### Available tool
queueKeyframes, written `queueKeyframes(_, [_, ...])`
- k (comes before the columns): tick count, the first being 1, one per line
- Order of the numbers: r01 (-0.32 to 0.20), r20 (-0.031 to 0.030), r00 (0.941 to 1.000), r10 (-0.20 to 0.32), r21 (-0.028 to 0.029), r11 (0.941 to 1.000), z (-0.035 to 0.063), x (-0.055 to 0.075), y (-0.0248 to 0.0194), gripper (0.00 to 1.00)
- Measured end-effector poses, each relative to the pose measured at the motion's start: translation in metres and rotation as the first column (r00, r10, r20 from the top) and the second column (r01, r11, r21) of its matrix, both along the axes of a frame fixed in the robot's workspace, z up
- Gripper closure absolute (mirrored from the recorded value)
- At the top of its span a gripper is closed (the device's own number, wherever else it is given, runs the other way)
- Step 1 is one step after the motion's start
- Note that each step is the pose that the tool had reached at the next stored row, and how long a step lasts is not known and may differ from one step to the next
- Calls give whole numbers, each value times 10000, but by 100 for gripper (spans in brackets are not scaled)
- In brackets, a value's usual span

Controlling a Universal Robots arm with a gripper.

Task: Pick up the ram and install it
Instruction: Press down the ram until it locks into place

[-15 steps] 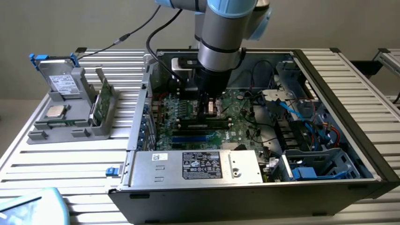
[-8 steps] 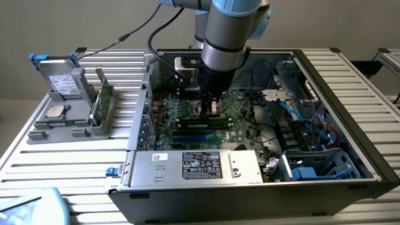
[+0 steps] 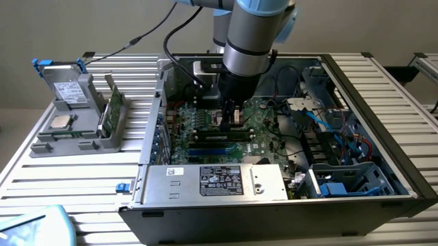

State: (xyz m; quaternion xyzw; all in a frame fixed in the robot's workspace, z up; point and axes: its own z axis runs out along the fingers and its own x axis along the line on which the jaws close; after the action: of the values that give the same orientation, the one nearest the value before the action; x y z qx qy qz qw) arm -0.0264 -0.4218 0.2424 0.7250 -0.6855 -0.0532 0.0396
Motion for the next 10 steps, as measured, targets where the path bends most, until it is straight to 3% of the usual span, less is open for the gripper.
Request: queueKeyframes(10, [0,0,10000,0,-1,10000,1,0,0,89])
